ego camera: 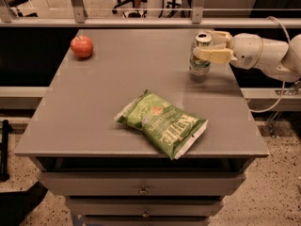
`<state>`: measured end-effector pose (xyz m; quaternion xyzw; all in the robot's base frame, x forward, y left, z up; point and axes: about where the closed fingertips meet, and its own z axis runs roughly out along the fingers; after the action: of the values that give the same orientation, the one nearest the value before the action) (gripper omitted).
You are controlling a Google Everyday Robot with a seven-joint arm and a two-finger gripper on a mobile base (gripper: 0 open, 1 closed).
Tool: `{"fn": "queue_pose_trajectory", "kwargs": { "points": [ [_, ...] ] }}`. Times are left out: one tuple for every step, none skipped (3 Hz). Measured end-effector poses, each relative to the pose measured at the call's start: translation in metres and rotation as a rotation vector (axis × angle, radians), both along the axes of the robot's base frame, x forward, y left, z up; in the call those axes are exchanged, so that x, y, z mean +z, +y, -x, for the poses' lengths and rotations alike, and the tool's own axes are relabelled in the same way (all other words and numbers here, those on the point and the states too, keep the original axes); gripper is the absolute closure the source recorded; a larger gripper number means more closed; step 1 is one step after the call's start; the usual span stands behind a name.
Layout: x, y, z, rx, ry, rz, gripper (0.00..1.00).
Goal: Place 7up can upright
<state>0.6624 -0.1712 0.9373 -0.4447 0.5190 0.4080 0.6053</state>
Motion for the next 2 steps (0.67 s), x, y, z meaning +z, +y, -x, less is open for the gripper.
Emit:
{"fn": "queue_pose_trajectory", "kwargs": {
  "points": [
    [-0.017,0.001,-0.001,-0.005,0.026,-0.045,0.62],
    [-0.029,0.001,-0.004,-0.01,0.071,-0.098,0.4]
  ]
}}
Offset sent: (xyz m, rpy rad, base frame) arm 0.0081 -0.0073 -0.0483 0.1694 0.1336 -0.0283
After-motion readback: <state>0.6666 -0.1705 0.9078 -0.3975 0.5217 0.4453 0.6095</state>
